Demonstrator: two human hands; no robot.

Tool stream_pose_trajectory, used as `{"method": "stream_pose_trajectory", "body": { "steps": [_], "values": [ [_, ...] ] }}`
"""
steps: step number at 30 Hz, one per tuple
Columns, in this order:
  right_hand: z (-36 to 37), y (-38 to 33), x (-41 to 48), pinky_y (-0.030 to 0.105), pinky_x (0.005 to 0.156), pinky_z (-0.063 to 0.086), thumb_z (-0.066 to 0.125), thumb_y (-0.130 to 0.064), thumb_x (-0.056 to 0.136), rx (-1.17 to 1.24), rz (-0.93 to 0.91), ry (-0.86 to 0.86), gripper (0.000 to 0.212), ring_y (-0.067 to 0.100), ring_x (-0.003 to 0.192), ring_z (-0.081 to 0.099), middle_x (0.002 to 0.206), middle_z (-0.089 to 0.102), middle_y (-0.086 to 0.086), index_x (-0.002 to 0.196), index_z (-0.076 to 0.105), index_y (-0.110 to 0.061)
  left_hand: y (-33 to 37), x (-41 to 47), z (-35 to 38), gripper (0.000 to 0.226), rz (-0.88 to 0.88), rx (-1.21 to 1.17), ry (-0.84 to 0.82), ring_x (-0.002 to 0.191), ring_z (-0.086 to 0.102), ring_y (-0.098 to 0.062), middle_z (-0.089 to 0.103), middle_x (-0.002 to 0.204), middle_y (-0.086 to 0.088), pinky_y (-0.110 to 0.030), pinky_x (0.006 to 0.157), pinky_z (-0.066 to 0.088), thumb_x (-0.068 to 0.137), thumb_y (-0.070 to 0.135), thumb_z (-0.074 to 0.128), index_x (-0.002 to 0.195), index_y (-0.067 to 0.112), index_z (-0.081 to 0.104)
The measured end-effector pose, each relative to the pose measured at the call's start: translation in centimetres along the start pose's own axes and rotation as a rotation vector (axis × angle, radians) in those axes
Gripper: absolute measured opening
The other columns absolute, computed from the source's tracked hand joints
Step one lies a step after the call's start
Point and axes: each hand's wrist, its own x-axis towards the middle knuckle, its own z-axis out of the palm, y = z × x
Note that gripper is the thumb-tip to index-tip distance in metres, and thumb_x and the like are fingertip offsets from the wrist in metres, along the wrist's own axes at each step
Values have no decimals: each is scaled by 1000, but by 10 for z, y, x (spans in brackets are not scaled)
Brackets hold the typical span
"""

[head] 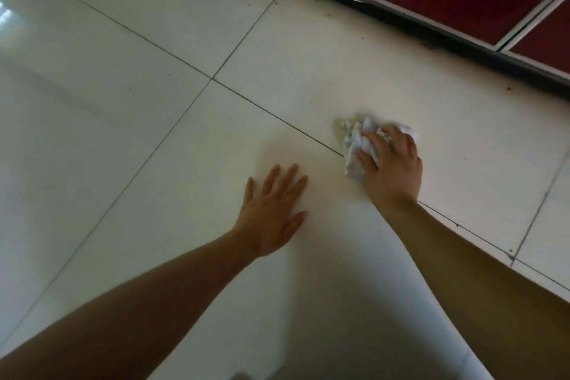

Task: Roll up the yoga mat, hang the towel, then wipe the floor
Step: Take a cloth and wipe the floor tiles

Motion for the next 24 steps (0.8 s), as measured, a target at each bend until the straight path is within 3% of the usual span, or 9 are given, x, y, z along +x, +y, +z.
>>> {"method": "stream_pose_trajectory", "body": {
  "steps": [4,9,14,16,20,24],
  "values": [
    [-2,-3,-37,41,86,41,55,-36,89,-9,-121,-48,34,30,123,40,133,48,6,121,58,-24,22,-6,1,79,-8,26,-45,144,-13,-23,-15,157,3,-54,113,8,78,63,0,149,29,-4],
    [-18,39,-66,38,74,49,41,-43,84,-29,-324,-75,37,25,112,47,120,56,5,109,60,-24,18,-4,2,74,26,68,2,145,-3,-26,-7,158,0,-54,111,14,83,60,8,149,27,1],
    [-33,53,-17,40,85,39,49,-38,89,-29,-25,-5,38,31,123,38,133,47,7,123,56,-22,13,-5,4,66,69,108,69,142,22,-31,15,157,-5,-56,103,31,89,54,24,148,24,18],
    [-29,44,-18,40,85,39,48,-38,89,-30,-12,-28,40,33,125,36,134,46,8,125,54,-22,17,-5,4,67,61,102,72,142,21,-32,15,157,-6,-56,103,31,89,55,23,148,22,20],
    [-9,15,-65,39,79,46,40,-45,81,0,-207,-83,47,29,119,41,127,53,5,120,57,-24,12,-7,-4,73,50,26,19,145,9,-26,5,159,0,-52,111,25,84,61,12,149,28,13],
    [7,-5,-127,39,82,47,42,-40,81,22,-487,-227,44,28,124,36,134,43,2,121,49,-25,-16,-40,-8,75,-93,25,-36,145,8,-22,0,159,2,-49,111,27,82,64,9,149,30,7]
  ]
}}
